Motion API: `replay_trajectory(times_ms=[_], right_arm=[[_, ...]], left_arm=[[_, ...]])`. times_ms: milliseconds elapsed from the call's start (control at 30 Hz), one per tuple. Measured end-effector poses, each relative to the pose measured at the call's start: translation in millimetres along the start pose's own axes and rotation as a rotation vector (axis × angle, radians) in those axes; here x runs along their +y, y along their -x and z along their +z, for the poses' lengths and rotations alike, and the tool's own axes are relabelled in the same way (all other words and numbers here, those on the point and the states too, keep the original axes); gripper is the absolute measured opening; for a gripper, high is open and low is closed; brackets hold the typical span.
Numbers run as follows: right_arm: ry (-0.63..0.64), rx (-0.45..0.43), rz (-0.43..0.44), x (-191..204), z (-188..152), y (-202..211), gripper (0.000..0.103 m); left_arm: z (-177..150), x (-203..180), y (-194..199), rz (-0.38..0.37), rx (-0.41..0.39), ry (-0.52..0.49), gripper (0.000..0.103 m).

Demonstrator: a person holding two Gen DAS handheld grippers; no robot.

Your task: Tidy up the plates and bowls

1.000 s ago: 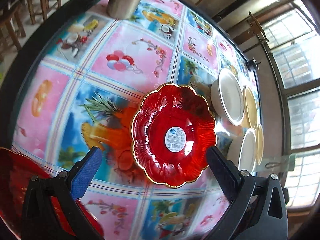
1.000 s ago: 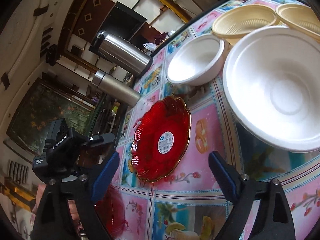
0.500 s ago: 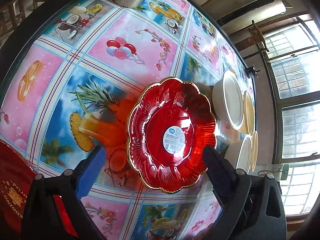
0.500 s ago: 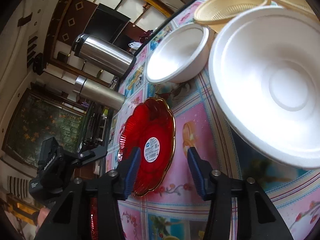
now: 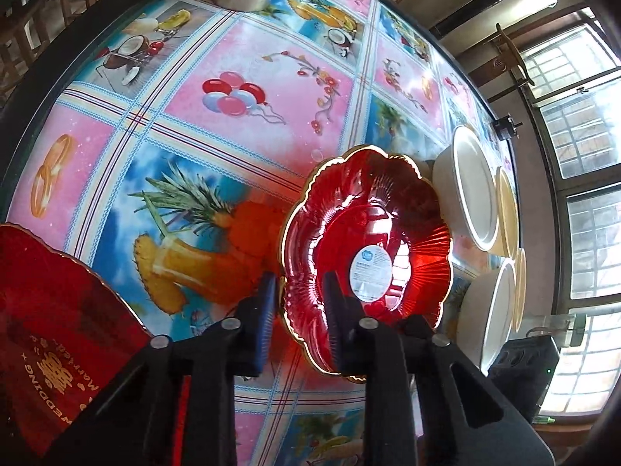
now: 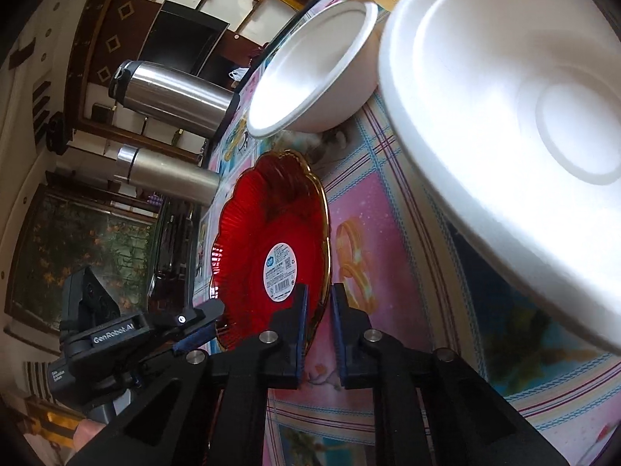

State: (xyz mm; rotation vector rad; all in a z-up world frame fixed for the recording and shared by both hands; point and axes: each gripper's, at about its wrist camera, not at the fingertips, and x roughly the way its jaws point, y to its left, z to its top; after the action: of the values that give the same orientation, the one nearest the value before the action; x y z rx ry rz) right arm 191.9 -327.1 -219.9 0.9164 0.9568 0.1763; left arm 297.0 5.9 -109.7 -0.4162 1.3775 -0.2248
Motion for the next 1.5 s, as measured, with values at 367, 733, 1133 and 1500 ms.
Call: replay_trajectory(times_ms=[367,733,1133,1500], right_arm=[[0.008,-0.018,-0.004,5,-2,1,0.011],[0.031,-0.05,0.038,12,-7,14,0.011],[0.169,-0.056,0.151,79,-58,43,0.011],[0.369,0.047,0.133,154,-148,19,0.01]], left_arm=[[-9,-5,-1,0.073,-0.007,-0.035,0.006],[-24,-5,20,0.058,-0.005,-0.026,0.006],[-84,28,122,0.036,-0.158,-0.072,0.006],[-145,106,183,0.125,-0.364,-0.06,0.007]])
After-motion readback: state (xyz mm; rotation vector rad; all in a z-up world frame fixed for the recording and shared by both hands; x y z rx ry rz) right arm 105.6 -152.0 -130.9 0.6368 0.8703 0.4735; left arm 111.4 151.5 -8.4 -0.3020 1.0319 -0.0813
